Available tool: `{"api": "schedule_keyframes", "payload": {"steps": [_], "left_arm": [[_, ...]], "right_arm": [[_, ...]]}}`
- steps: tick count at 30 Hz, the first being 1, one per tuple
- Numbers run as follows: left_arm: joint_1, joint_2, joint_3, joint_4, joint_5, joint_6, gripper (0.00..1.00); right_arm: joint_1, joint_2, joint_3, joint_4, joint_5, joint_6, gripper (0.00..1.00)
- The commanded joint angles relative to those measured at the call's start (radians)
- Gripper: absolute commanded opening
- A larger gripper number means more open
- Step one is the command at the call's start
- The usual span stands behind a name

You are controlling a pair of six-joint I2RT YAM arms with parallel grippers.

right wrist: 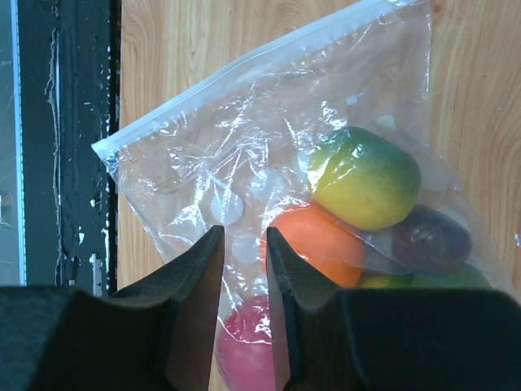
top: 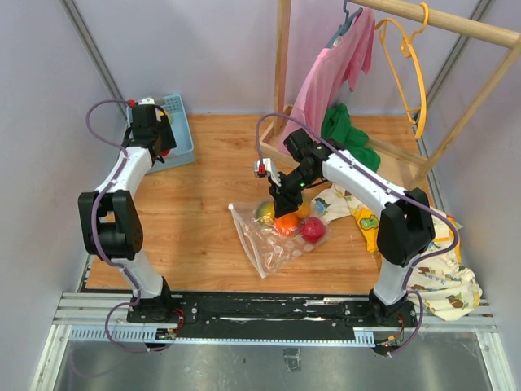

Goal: Open the zip-top bag and remove the fake food
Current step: Place the fake fruit in the bin.

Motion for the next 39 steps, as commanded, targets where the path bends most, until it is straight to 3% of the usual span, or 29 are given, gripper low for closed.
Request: {"api": "schedule_keyframes", "payload": {"steps": [1, 20, 33, 39], "left_arm": [[0.025, 0.088, 0.092, 0.071, -0.08, 0.031, 0.0], [0.062, 0.492, 0.431, 0.074, -0.26, 0.071, 0.01], [0.09, 0.582, 0.483, 0.089, -0.302, 0.088, 0.03], [0.091, 0.602, 0.495, 0.119, -0.324, 0.094, 0.09]], "right_arm": [[-0.013, 0.027, 0.043, -0.003, 0.004, 0.022, 0.28], [-0.013, 0.085, 0.072, -0.02, 0.013, 0.022, 0.29], [-0.014, 0.1, 0.081, -0.033, 0.014, 0.02, 0.28], [-0.013, 0.104, 0.086, -0.039, 0.012, 0.02, 0.28]]}}
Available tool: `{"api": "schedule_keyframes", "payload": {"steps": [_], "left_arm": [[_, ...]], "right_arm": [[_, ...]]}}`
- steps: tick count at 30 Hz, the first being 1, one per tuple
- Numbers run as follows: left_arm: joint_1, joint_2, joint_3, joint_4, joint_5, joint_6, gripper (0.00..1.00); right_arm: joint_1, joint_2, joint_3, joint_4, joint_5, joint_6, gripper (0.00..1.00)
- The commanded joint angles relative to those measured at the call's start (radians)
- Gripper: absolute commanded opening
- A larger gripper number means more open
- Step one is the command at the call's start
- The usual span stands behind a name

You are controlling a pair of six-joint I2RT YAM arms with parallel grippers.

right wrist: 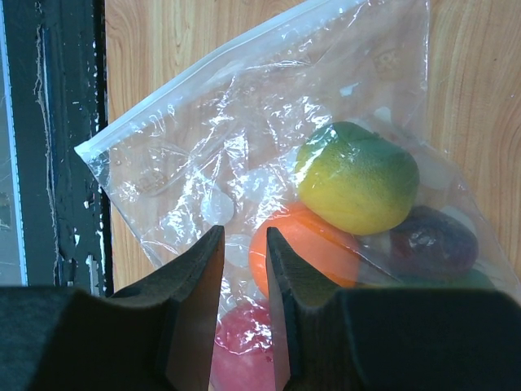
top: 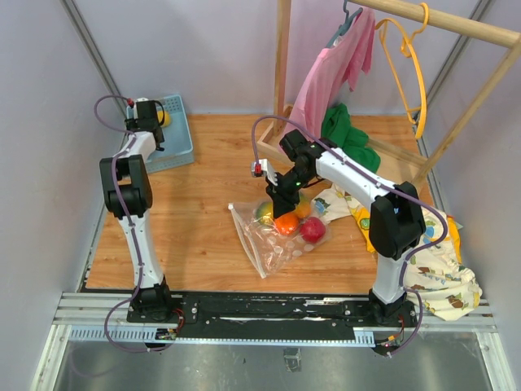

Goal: Open the zip-top bag and remove the fake food
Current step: Place the fake fruit in the bin.

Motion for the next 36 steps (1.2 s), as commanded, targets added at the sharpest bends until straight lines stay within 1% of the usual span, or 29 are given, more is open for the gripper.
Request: {"api": "schedule_keyframes", "payload": {"steps": [1, 4, 5, 11, 16, 18, 19, 21, 22, 24, 26, 27, 36], "left_arm": [[0.006, 0.035, 0.046, 0.059, -0.05, 0.005, 0.1], [0.007, 0.047, 0.051, 0.08, -0.056, -0.004, 0.14], [0.006, 0.051, 0.052, 0.086, -0.062, -0.011, 0.17], [0.007, 0.067, 0.067, 0.135, -0.108, -0.03, 0.42], [0.007, 0.077, 0.072, 0.169, -0.124, -0.044, 0.67], [0.007, 0.088, 0.081, 0.169, -0.122, -0.051, 0.7], [0.007, 0.092, 0.086, 0.167, -0.122, -0.055, 0.74], [0.007, 0.101, 0.096, 0.165, -0.119, -0.062, 0.77], [0.007, 0.105, 0.1, 0.164, -0.121, -0.066, 0.81], [0.008, 0.11, 0.11, 0.162, -0.126, -0.071, 0.86], [0.007, 0.114, 0.116, 0.163, -0.128, -0.073, 0.87], [0.007, 0.114, 0.118, 0.164, -0.136, -0.075, 0.9], [0.007, 0.098, 0.134, 0.158, -0.139, -0.074, 0.91]], "right_arm": [[-0.013, 0.015, 0.039, -0.03, -0.003, 0.003, 0.28], [-0.013, 0.015, 0.037, -0.034, -0.006, 0.003, 0.28], [-0.013, 0.015, 0.035, -0.034, -0.006, 0.002, 0.28], [-0.013, 0.016, 0.037, -0.039, -0.006, 0.001, 0.28], [-0.013, 0.018, 0.041, -0.042, -0.006, -0.002, 0.28], [-0.013, 0.018, 0.043, -0.044, -0.006, -0.003, 0.28], [-0.013, 0.018, 0.043, -0.045, -0.005, -0.003, 0.28], [-0.013, 0.018, 0.042, -0.046, -0.006, -0.005, 0.28], [-0.013, 0.018, 0.042, -0.047, -0.006, -0.006, 0.28], [-0.013, 0.018, 0.041, -0.047, -0.007, -0.006, 0.28], [-0.015, 0.018, 0.041, -0.047, -0.008, -0.008, 0.28], [-0.015, 0.018, 0.04, -0.047, -0.008, -0.008, 0.28], [-0.016, 0.014, 0.041, -0.052, -0.01, -0.011, 0.29]]}}
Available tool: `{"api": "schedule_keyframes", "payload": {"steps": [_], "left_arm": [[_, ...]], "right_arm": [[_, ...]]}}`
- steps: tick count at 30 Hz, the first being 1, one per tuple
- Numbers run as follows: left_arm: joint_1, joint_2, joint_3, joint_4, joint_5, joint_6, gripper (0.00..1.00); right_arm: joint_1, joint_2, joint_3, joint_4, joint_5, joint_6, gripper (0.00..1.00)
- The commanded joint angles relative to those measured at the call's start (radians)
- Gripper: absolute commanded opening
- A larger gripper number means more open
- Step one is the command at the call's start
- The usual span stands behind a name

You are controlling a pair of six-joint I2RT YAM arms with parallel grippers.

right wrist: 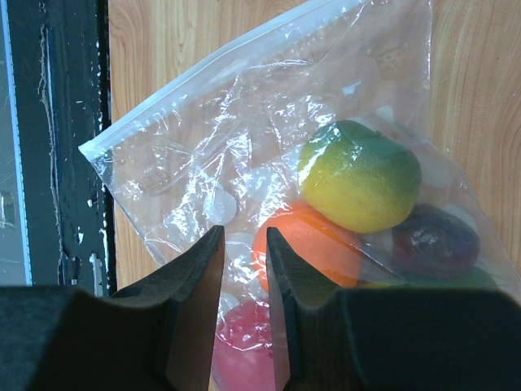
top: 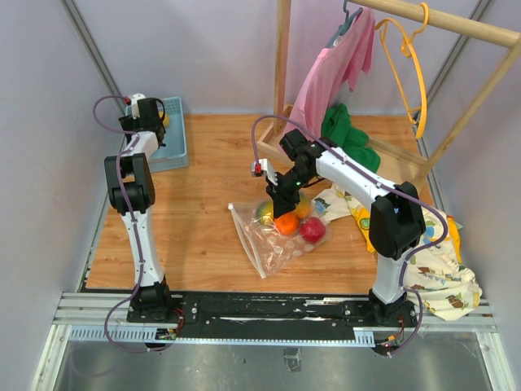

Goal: Open the zip-top bag and remove the fake food
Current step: Place the fake fruit in the bin.

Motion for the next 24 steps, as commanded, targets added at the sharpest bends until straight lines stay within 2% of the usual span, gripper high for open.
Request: {"api": "schedule_keyframes", "payload": {"steps": [1, 8, 12, 24], "left_arm": [[0.008, -0.005, 0.05, 0.022, -0.031, -0.01, 0.91], [0.007, -0.084, 0.064, -0.035, 0.021, -0.038, 0.96], [0.007, -0.196, -0.01, -0.073, 0.153, -0.094, 0.96], [0.003, -0.763, -0.631, 0.061, 0.787, -0.346, 0.94]], "right_arm": [[-0.016, 0.012, 0.032, -0.035, -0.01, -0.009, 0.28], [-0.016, 0.011, 0.042, -0.042, -0.033, -0.013, 0.29], [-0.016, 0.011, 0.056, -0.047, -0.053, -0.011, 0.29], [-0.016, -0.086, 0.033, -0.018, -0.1, 0.015, 0.29]]}}
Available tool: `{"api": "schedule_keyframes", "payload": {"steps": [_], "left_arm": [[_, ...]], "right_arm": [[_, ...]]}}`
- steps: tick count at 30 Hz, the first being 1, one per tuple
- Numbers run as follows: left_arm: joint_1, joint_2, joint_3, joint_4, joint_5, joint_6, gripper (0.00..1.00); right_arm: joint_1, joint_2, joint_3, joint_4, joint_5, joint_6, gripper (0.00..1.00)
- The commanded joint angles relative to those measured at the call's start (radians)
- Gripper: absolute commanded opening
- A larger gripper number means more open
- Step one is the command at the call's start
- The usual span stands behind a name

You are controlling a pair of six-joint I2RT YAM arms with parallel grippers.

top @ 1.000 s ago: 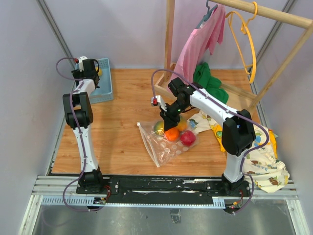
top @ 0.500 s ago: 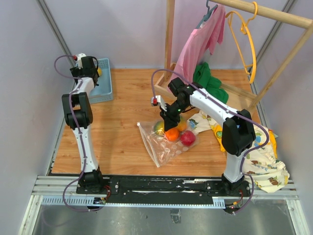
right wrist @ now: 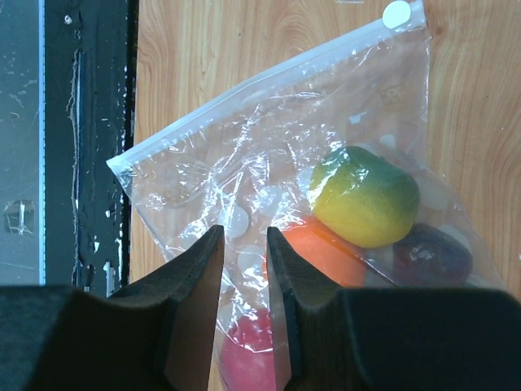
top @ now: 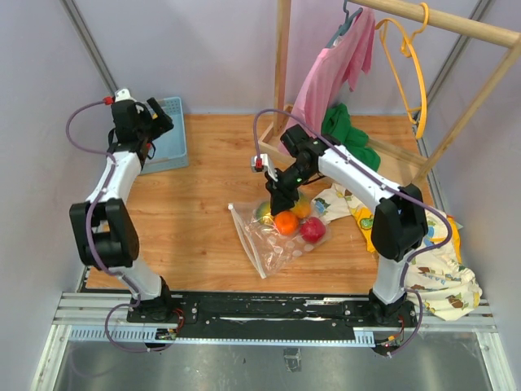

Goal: Open the zip-top bag and remove the fake food
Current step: Place the fake fruit in the bin, then pick up the fake fruit from the zipper food storage bag.

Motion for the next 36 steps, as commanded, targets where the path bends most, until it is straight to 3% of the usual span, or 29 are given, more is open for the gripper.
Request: {"api": "schedule_keyframes", "payload": {"steps": [1, 6, 9, 15, 19, 28, 32, 36], "left_arm": [[0.003, -0.165, -0.183, 0.062, 0.307, -0.135, 0.94], [-0.006, -0.386, -0.368, 0.069, 0.511, -0.182, 0.93], [-0.022, -0.535, -0.474, 0.057, 0.56, -0.207, 0.93], [-0.072, -0.819, -0.668, -0.018, 0.588, -0.273, 0.92], [-0.075, -1.014, -0.807, -0.075, 0.57, -0.343, 0.91], [-0.075, -1.138, -0.938, -0.217, 0.577, -0.398, 0.89], [-0.076, -1.14, -0.971, -0.25, 0.582, -0.397, 0.87], [-0.075, -1.164, -1.01, -0.272, 0.587, -0.407, 0.84]], "right_arm": [[-0.016, -0.092, -0.014, 0.017, -0.041, 0.027, 0.3], [-0.015, -0.17, -0.077, 0.096, -0.042, 0.101, 0.31], [-0.015, -0.2, -0.098, 0.137, -0.042, 0.166, 0.32], [0.021, -0.216, -0.106, 0.191, -0.002, 0.292, 0.35], [0.107, -0.229, -0.128, 0.254, 0.106, 0.391, 0.44], [0.45, -0.216, -0.213, 0.425, 0.777, 0.732, 0.61], [0.521, -0.149, -0.183, 0.422, 0.943, 0.781, 0.65], [0.548, -0.086, -0.139, 0.405, 1.012, 0.812, 0.66]]}}
